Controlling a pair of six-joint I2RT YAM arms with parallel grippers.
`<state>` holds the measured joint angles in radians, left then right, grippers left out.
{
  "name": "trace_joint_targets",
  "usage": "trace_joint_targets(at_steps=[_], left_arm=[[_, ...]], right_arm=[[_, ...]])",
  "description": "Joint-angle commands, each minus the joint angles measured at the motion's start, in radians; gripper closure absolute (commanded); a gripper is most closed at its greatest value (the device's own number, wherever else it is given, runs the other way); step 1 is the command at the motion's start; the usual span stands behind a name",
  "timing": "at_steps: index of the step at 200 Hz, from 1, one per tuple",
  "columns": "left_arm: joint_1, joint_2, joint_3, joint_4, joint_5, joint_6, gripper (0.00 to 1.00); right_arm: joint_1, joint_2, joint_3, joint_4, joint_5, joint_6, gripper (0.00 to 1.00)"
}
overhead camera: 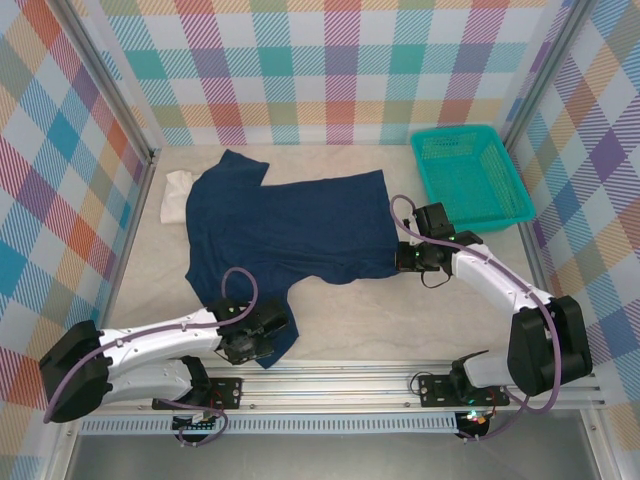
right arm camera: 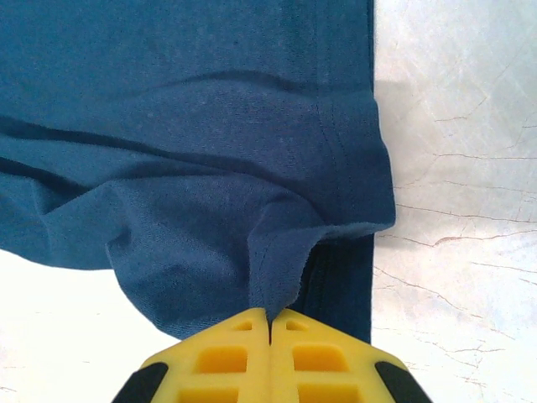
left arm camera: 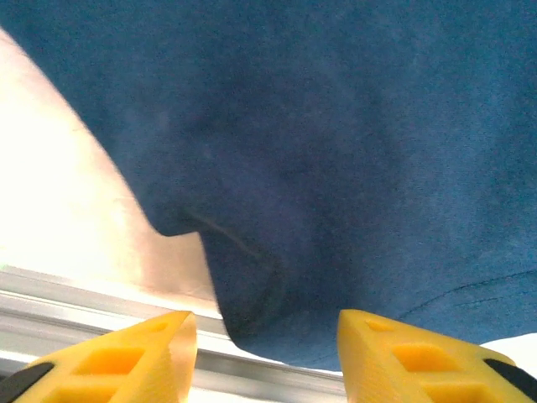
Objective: Fold the inside-out t-shirt
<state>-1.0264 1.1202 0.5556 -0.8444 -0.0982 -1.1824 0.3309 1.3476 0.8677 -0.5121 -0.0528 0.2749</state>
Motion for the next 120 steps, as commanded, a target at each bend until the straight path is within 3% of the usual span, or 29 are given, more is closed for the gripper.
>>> trace_joint_targets(at_steps=[1,44,71,106,120], left_arm=[[-0.014,0.038,-0.011,0.056,0.006,0.021,0.56],[-0.013,0.089,-0.028,0.094,0.007,0.042,0.65],[-0.013,0.072,-0.014,0.047,-0.028,0.063,0.78],[0.032,-0.022,0.055,-0.104,-0.133,0.125,0.98],[0.082,-0.099,0.079,-0.149,-0.164,0.161,1.0]], right_arm=[[0.005,0.005,0.014,0.008,0.002,-0.014,0.97],[0.005,-0.018,0.015,-0.009,0.008,-0.011,0.97],[0.005,-0.023,0.014,-0.019,0.017,-0.01,0.97],[0.002,-0.039,0.041,-0.03,0.052,-0.022,0.97],[-0.005,-0.048,0.063,-0.033,0.062,-0.026,0.97]])
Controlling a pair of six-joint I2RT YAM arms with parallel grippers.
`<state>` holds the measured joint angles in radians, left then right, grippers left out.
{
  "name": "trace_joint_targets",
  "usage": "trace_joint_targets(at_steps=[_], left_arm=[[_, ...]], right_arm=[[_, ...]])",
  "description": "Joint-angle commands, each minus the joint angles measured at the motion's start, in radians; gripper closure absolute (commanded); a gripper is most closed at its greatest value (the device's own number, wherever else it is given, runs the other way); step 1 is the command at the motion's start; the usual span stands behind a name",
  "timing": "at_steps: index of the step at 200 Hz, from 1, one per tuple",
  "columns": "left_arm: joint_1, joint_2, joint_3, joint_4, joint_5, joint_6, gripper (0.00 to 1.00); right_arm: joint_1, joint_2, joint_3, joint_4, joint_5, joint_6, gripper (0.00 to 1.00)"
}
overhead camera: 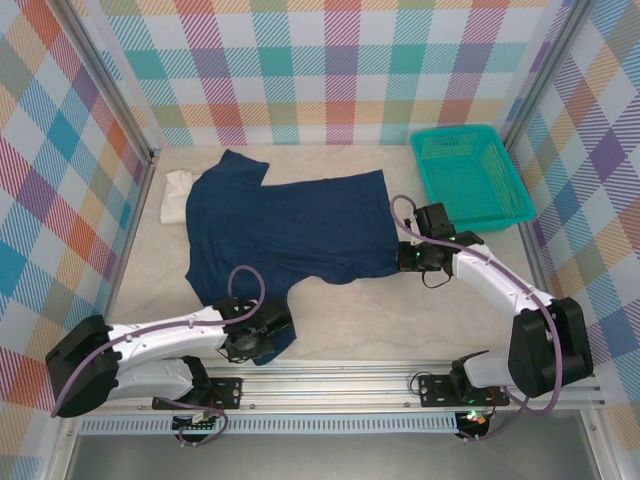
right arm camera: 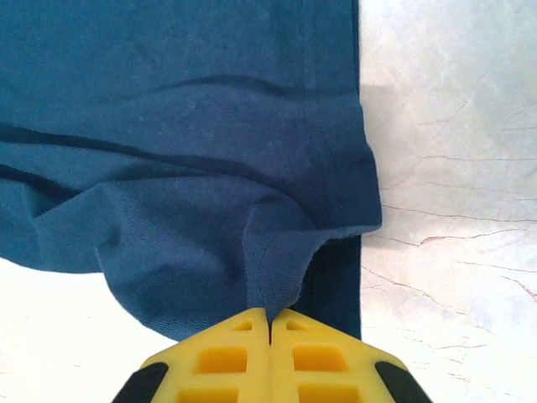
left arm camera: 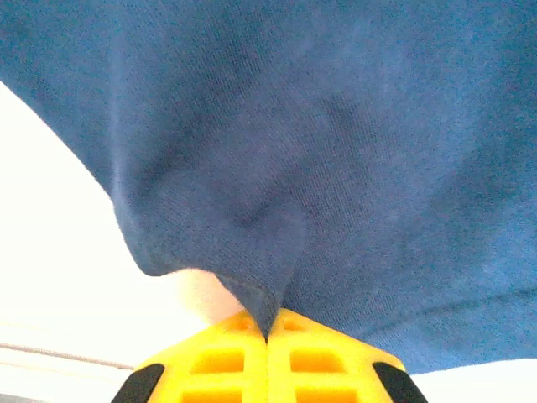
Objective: Fold the inside-out t-shirt
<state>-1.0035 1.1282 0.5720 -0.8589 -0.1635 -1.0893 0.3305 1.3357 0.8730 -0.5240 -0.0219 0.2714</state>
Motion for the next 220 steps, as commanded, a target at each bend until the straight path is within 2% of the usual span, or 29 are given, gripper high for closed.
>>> trace_joint_targets(at_steps=[1,39,76,113,155,220], left_arm=[[0.064,-0.114,0.065,-0.138,-0.101,0.072,1.0],[0.275,-0.263,0.21,-0.198,-0.156,0.275,1.0],[0.445,-0.254,0.437,-0.18,-0.215,0.498,1.0],[0.586,-0.239,0.712,-0.12,-0.256,0.657,1.0],[0.612,-0.209,1.055,-0.117,-0.341,0.784,1.0],[0.612,-0.156,1.493,-0.148,-0.359,0.932,1.0]], right_arm=[[-0.006,-0.037,0.059,-0.019,0.031,-0.022,0.97],[-0.031,-0.063,0.144,-0.011,0.066,-0.045,0.98],[-0.051,-0.035,0.234,-0.02,0.11,-0.085,0.98],[-0.062,-0.021,0.354,-0.064,0.156,-0.123,0.98],[-0.062,-0.135,0.516,-0.122,0.167,-0.162,0.98],[-0.062,-0.363,0.751,-0.264,0.122,-0.171,0.97]])
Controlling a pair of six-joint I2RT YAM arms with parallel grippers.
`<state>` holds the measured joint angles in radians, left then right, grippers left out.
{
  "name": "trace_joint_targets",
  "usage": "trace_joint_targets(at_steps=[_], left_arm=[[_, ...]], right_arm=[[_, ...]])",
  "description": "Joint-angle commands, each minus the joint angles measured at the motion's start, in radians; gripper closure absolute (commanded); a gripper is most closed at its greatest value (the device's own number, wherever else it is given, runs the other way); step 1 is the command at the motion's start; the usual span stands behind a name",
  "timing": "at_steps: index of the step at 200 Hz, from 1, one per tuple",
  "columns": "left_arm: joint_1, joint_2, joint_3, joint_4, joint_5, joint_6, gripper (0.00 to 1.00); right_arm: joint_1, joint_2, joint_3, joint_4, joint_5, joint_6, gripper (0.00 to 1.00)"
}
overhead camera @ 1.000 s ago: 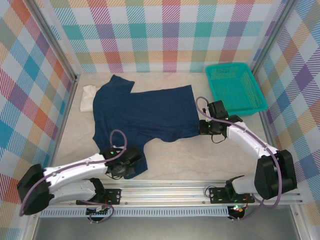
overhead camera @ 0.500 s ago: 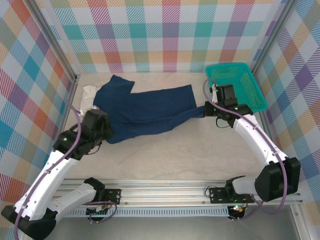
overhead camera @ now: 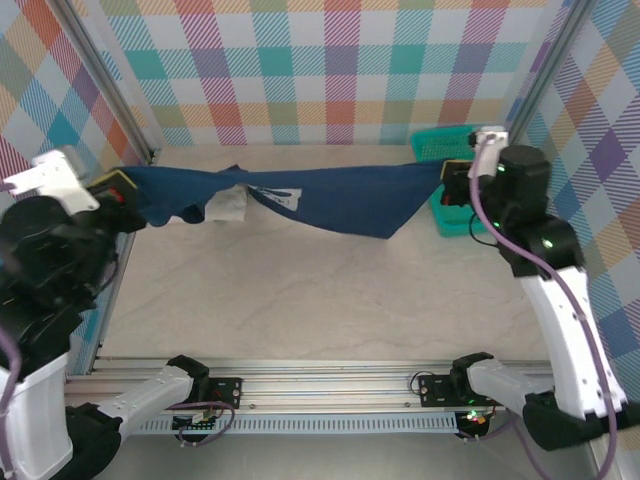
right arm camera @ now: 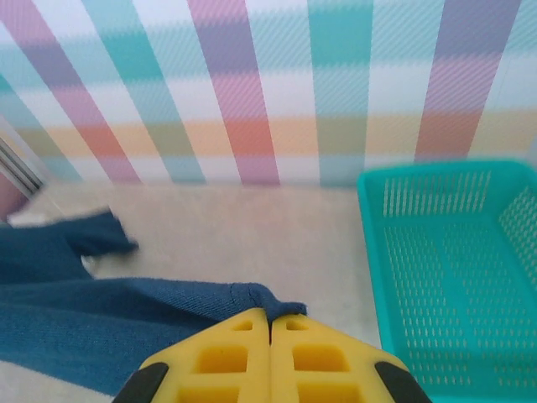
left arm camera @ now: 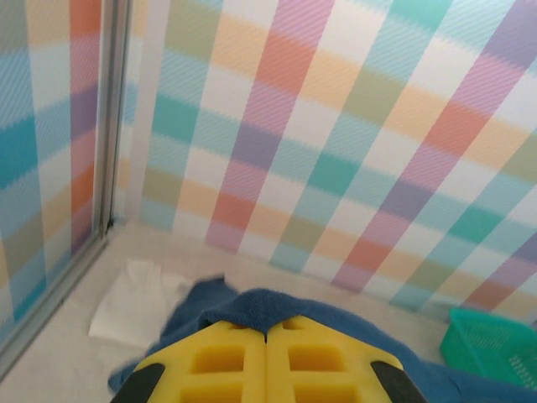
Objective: Fold the inside-out t-shirt
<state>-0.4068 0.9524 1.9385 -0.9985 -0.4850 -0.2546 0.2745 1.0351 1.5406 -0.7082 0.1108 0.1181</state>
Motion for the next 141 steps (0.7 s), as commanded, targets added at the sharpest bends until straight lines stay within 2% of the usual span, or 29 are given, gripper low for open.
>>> trace_joint_targets(at_steps=[1,44,100,119,141], left_arm=[[0.016,0.022,0.134,-0.009,-0.038,0.099,1.0],[0.014,0.155,0.372,-0.049,-0.104,0.205,1.0],[0.018,0.369,0.393,0.029,-0.168,0.266,1.0],[0.048,0.467,0.438,0.073,-0.144,0.283,1.0],[0.142,0.636,0.602,0.063,-0.038,0.255,1.0]], right_arm=[[-0.006,-0.065,0.088,-0.083,-0.011,-0.017,0.97],[-0.006,-0.102,0.198,-0.146,-0.016,-0.024,0.97],[-0.006,0.015,0.176,-0.024,0.065,-0.077,0.98],[-0.006,0.112,0.181,0.073,0.116,-0.106,0.98],[-0.006,0.262,0.261,0.172,0.132,-0.118,0.98]])
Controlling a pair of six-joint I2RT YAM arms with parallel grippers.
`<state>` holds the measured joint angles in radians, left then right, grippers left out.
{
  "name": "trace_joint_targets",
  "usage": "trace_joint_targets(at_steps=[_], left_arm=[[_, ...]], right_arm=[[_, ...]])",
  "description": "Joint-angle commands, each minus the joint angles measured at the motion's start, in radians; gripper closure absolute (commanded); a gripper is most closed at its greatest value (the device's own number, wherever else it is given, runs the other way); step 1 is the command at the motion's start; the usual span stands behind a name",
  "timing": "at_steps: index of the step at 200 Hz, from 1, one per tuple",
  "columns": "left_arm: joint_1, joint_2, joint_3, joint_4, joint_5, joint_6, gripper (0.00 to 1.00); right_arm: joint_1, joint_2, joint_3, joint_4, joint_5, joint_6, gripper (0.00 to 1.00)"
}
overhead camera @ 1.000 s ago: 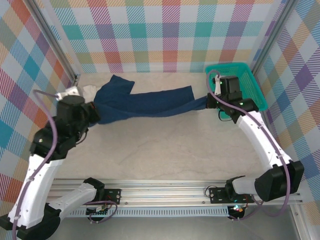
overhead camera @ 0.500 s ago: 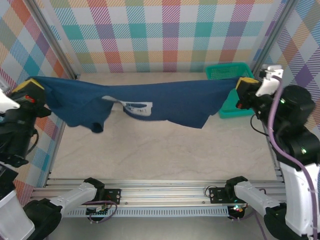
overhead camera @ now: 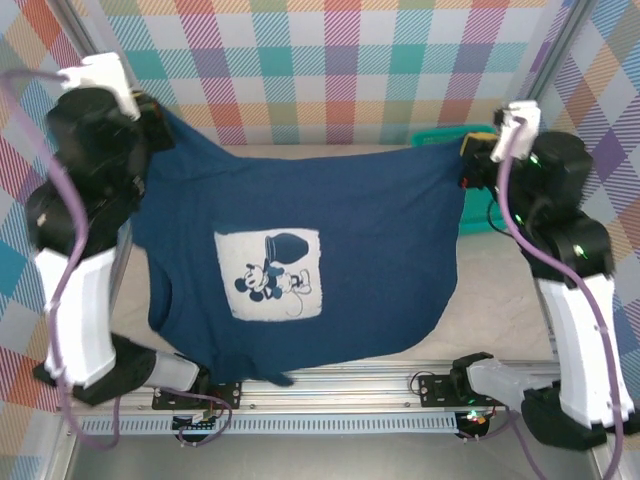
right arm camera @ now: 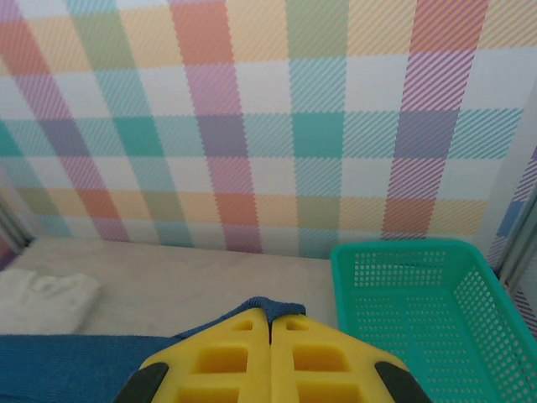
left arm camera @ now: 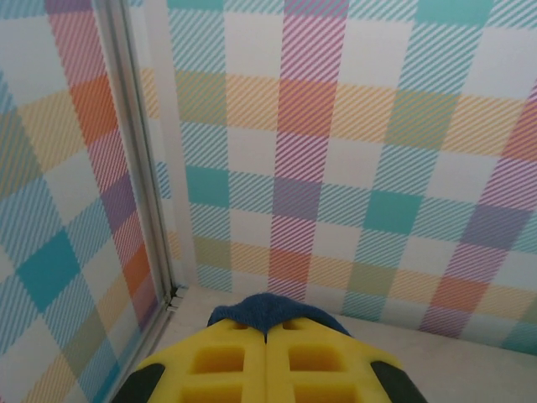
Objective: Fold the inside-out t-shirt
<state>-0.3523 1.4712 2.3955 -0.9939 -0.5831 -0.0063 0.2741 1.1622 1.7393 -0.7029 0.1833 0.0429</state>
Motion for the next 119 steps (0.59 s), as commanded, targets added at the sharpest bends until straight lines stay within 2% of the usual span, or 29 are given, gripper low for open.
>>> trace_joint_targets(at_steps=[1,33,60,85,99,119], left_arm=[[0.091,0.121,0.156,0.058,0.066,0.006,1.0],[0.2,0.351,0.464,0.109,0.222,-0.041,1.0],[0.263,0.347,0.459,0.261,0.336,-0.124,1.0],[0.279,0.314,0.459,0.346,0.398,-0.166,1.0],[0.281,0.293,0.458,0.346,0.424,-0.171,1.0],[0.281,0.25,0.414,0.288,0.462,-0.19,1.0]], right_arm=[[-0.006,0.142,0.067,0.169,0.059,-0.043,0.98],[-0.015,0.403,0.372,0.195,0.065,-0.063,0.98],[-0.022,0.618,0.751,0.115,0.034,-0.069,0.98],[-0.021,0.772,1.073,0.013,0.003,-0.075,0.98],[-0.021,0.773,1.083,0.015,-0.025,-0.066,0.98],[-0.021,0.696,0.92,0.051,-0.051,-0.061,0.98]])
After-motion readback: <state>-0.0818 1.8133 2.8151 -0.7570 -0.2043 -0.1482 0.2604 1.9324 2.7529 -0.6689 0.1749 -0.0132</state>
